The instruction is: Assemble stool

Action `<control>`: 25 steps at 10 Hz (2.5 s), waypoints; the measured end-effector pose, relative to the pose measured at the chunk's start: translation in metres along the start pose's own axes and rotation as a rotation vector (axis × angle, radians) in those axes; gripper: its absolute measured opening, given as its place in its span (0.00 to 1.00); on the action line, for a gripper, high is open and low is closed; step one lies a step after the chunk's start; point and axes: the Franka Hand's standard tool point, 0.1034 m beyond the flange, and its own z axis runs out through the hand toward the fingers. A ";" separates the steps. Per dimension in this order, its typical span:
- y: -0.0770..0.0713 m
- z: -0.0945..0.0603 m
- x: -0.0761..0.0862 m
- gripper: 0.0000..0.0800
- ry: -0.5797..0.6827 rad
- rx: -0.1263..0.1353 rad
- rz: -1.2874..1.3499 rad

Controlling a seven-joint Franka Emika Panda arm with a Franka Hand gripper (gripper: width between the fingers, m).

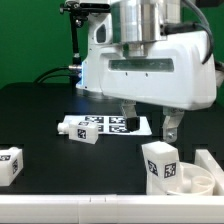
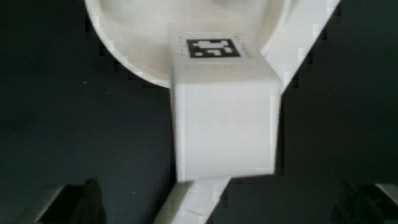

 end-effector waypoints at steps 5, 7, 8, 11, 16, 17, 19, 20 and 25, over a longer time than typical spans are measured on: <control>0.018 -0.013 0.006 0.81 0.002 0.030 -0.116; 0.047 -0.021 0.005 0.81 -0.018 0.034 -0.125; 0.045 -0.019 0.004 0.81 -0.018 0.034 -0.131; 0.053 -0.013 0.010 0.81 -0.017 0.025 -0.314; 0.082 -0.008 0.037 0.81 0.022 0.032 -0.417; 0.083 -0.008 0.037 0.81 0.021 0.031 -0.416; 0.083 -0.007 0.037 0.81 0.021 0.030 -0.417; 0.084 -0.007 0.037 0.81 0.021 0.029 -0.457; 0.091 -0.011 0.035 0.81 0.035 0.029 -0.627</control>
Offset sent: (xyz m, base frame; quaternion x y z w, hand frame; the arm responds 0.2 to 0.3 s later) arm -0.0283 -0.0098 0.0196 0.0278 -0.0057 -0.0692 0.9972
